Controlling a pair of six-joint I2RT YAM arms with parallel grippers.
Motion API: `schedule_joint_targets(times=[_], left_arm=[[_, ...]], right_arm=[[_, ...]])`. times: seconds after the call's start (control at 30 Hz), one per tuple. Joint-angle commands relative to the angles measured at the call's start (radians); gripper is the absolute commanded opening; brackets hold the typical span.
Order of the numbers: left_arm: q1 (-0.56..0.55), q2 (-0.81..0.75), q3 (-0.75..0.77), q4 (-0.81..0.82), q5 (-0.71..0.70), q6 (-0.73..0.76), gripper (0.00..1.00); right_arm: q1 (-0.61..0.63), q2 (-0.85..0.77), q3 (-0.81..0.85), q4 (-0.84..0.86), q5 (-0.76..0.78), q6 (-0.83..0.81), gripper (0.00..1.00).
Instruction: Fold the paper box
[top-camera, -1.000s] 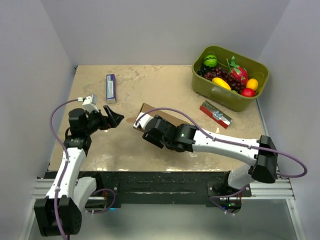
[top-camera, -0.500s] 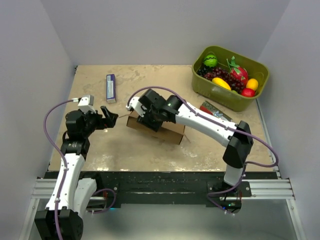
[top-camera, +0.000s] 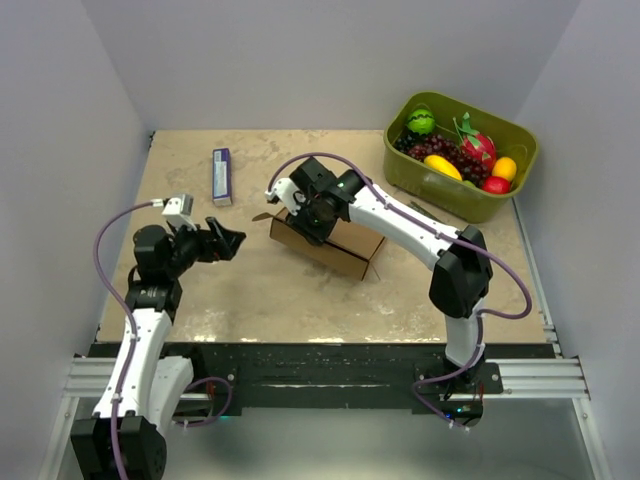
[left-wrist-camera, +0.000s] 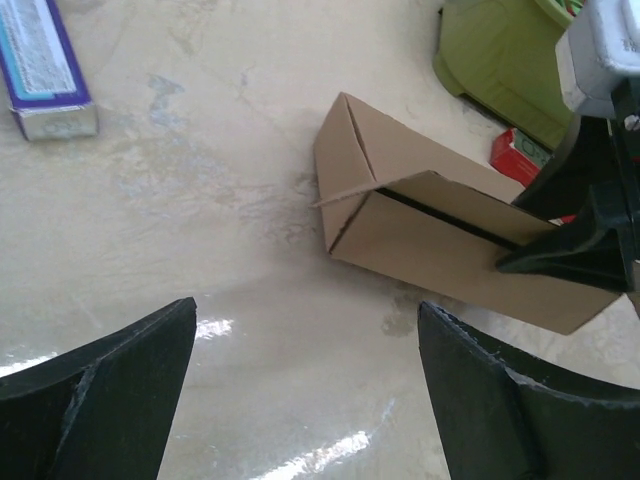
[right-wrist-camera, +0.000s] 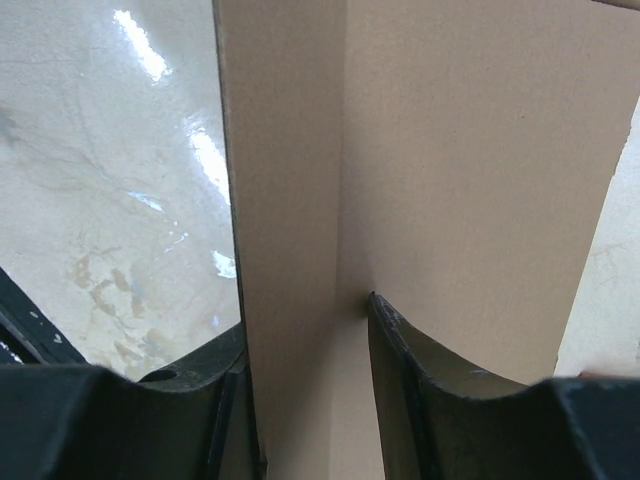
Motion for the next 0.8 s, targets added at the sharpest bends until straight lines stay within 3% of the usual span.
schedule_joint_targets(times=[0.0, 0.1, 0.37, 0.5, 0.6, 0.77], left_arm=[[-0.001, -0.030, -0.132, 0.190, 0.113, -0.157, 0.93], [-0.022, -0.047, -0.231, 0.298, 0.121, -0.266, 0.91], [-0.033, -0.044, -0.211, 0.249, 0.076, -0.225, 0.91], [-0.061, -0.024, -0.321, 0.390, 0.087, -0.289, 0.91], [-0.148, 0.025, -0.383, 0.508, 0.047, -0.326, 0.89], [-0.245, 0.155, -0.385, 0.646, -0.010, -0.326, 0.82]], right_arm=[[-0.003, -0.057, 0.001, 0.009, -0.044, -0.042, 0.39], [-0.003, -0.058, -0.003, 0.013, -0.044, -0.042, 0.36], [-0.005, -0.072, -0.002, 0.002, -0.051, -0.042, 0.17], [-0.007, -0.077, 0.000, 0.002, -0.056, -0.039, 0.14], [-0.010, -0.075, -0.002, 0.002, -0.053, -0.037, 0.12], [-0.011, -0.078, 0.006, -0.006, -0.077, -0.037, 0.08]])
